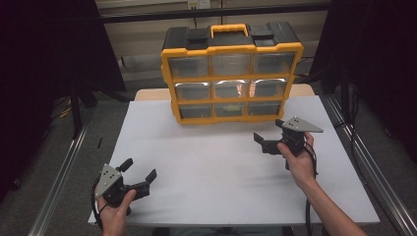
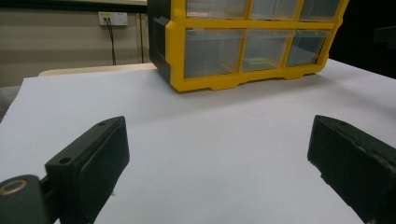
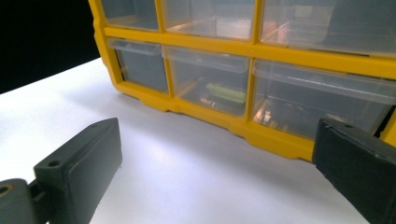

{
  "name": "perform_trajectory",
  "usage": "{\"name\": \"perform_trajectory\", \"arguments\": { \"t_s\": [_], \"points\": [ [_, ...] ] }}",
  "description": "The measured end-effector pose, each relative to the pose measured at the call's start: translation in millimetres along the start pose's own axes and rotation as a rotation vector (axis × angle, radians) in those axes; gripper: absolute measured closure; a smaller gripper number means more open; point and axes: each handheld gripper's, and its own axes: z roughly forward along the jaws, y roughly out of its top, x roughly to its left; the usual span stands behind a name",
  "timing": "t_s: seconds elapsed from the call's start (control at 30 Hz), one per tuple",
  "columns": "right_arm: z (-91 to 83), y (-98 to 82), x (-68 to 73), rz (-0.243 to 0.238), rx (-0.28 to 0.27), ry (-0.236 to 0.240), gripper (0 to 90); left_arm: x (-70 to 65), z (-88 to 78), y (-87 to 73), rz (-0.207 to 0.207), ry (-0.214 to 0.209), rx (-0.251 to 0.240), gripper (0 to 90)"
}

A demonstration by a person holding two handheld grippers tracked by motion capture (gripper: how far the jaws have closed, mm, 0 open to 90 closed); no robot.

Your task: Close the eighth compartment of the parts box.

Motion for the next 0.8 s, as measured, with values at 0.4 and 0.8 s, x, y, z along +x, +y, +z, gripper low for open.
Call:
{"name": "perform_trajectory", "arguments": {
  "t_s": [0.4, 0.8],
  "points": [
    [-25.0, -6.8, -1.5, 0.007, -0.016, -0.032, 1.4, 1.1, -1.3, 0.2, -0.004, 0.004, -0.01, 5.2],
    [-54.5, -17.2, -4.0, 0.013, -0.024, -0.053, 1.4, 1.1, -2.1, 0.2, 0.004, 0.002, -0.005, 5.0]
  ]
}}
